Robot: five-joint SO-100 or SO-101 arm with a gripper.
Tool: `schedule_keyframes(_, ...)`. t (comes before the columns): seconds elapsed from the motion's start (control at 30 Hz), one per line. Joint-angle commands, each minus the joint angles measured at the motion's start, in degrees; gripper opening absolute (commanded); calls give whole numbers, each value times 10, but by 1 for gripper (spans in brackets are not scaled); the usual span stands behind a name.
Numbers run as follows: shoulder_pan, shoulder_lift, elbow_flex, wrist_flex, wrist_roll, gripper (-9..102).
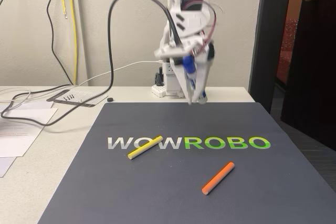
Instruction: Pick up the blue marker.
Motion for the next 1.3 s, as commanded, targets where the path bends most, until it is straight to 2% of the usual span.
schedule_keyframes(0.0,6,71,-34,81,49,0)
schedule_keyframes(0.3,13,82,-177,90,257,0)
schedule_keyframes(0.53,19,89,-177,96,282,0)
schedule_keyframes(0.73,15,67,-142,98,211,0)
schedule_keyframes(0.8,5,90,-68,98,153,1)
schedule_keyframes(1.1,-16,243,270,98,-9,23)
schedule_keyframes(1.27,-6,308,365,98,-47,23)
